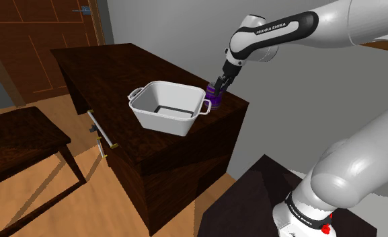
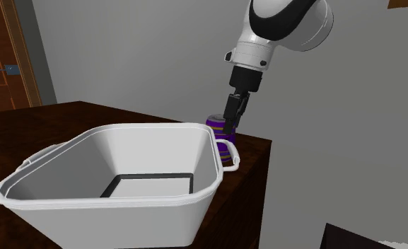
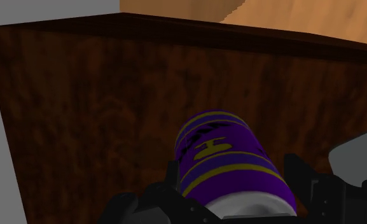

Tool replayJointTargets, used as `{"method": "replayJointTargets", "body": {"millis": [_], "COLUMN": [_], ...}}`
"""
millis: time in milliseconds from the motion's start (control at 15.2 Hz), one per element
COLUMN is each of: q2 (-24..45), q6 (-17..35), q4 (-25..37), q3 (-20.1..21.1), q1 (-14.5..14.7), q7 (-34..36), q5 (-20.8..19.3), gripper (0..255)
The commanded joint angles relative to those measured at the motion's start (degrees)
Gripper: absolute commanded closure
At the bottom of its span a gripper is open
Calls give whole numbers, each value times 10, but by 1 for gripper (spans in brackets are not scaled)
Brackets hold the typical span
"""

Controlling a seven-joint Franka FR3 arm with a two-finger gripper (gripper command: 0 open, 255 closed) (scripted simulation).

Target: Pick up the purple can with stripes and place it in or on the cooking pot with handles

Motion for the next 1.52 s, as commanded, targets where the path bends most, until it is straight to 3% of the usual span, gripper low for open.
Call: {"method": "replayJointTargets", "body": {"millis": [0,198,1452], "q2": [1,1,-23], "q6": [0,-1,-146], "q4": [-1,0,123], "q3": [0,0,4], "q1": [0,0,-2], "q7": [0,0,24], "q5": [0,0,-14], "gripper": [255,255,255]}}
